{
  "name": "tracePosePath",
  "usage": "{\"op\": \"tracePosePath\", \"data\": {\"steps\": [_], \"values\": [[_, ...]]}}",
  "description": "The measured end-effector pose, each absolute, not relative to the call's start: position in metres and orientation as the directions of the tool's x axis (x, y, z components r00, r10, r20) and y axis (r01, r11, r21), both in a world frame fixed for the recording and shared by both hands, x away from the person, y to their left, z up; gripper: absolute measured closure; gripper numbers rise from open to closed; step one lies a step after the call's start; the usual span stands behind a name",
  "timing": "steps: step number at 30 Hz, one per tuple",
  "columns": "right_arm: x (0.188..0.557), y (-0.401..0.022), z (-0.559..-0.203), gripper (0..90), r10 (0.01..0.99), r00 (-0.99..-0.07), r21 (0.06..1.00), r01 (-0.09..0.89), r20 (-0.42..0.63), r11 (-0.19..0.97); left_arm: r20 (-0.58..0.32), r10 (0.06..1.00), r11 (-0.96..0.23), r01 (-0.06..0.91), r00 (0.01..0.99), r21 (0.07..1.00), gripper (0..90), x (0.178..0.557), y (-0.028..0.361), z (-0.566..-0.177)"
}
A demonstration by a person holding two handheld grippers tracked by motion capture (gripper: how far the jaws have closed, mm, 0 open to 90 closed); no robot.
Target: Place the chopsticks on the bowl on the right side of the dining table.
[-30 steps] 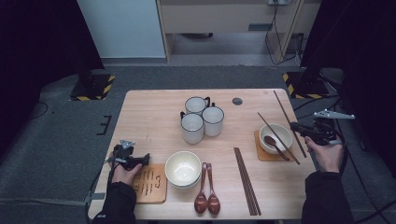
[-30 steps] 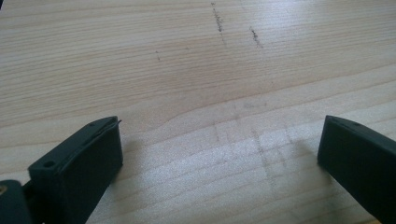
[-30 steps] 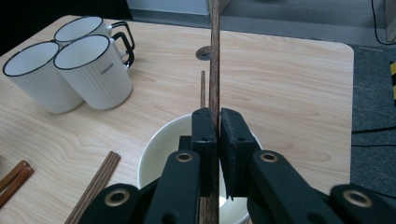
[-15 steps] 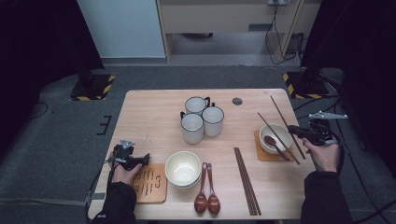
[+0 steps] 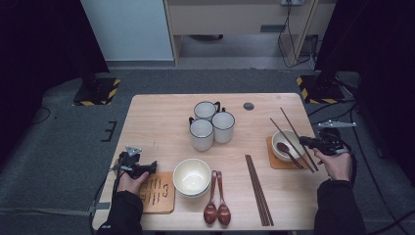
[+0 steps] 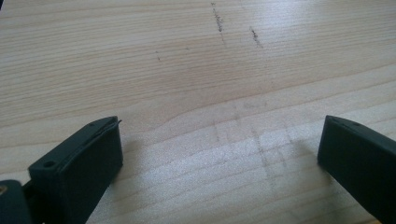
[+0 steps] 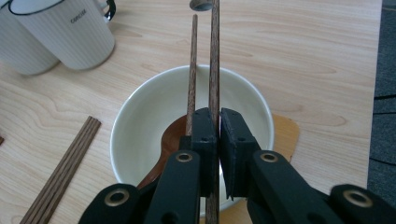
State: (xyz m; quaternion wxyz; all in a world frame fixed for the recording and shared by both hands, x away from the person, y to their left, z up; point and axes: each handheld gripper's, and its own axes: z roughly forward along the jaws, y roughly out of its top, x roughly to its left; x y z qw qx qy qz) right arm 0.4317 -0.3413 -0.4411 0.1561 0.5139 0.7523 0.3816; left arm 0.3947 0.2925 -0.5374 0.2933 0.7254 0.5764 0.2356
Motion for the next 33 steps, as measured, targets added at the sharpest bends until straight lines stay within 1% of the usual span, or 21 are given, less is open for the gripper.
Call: {"op": "tracePosePath", "data": {"steps": [11,33], "values": [[0.433,-0.337,-0.449,84.9,0.893,-0.423,0.698,0.685,0.15,0.207,0.004,0.974,-0.164,0.698,0.225,0.697,0.0,0.395,0.292,-0.537],[0.436,-0.335,-0.456,84.9,0.893,-0.427,0.678,0.7,0.142,0.226,0.004,0.974,-0.164,0.698,0.225,0.697,0.0,0.395,0.292,-0.537]]}}
